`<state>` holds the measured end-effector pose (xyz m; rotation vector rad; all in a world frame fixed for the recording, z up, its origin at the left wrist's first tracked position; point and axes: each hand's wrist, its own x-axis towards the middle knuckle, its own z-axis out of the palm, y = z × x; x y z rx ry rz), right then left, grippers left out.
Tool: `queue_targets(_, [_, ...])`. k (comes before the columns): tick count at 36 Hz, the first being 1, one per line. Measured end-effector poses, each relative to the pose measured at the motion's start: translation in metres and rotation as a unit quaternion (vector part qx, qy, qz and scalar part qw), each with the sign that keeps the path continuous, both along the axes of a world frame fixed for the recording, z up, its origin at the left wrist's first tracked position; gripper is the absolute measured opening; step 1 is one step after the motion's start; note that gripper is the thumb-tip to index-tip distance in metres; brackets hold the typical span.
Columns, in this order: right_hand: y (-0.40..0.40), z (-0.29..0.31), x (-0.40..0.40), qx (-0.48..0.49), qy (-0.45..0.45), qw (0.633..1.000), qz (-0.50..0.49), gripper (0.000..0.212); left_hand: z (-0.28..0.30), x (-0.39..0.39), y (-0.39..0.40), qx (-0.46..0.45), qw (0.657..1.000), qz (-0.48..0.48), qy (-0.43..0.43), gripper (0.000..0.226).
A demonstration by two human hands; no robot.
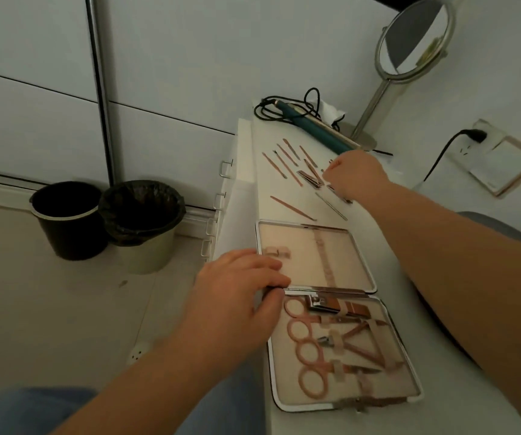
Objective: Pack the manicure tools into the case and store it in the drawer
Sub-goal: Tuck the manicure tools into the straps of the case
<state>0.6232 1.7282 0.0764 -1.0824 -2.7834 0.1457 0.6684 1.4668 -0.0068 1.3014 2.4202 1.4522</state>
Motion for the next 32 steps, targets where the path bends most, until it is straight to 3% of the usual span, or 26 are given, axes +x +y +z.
queue_targets(4, [0.025, -0.001, -0.021, 0.045, -0.064, 0.996, -0.031, 0.031, 0.001, -0.008, 0.003, 0.017, 1.0, -0.009, -0.02, 0.024])
queue_targets(10, [0.037, -0.008, -0.041, -0.019, -0.017, 0.998, -0.062, 0.037, -0.005, -0.007, 0.001, 0.046, 0.998, -0.006, -0.039, 0.026])
queue_targets(19, [0.034, -0.02, -0.053, 0.005, -0.048, 0.997, -0.065, 0.034, -0.012, -0.004, 0.0, 0.06, 0.996, -0.012, -0.059, 0.037])
queue_targets(26, [0.031, -0.019, -0.052, 0.037, -0.053, 0.996, -0.057, 0.036, -0.013, -0.002, 0.0, 0.045, 0.995, -0.027, -0.08, 0.029])
queue_targets(32, [0.021, -0.008, -0.041, -0.002, 0.02, 0.998, -0.055, 0.029, -0.013, 0.0, 0.0, 0.043, 0.994, -0.026, -0.094, 0.035])
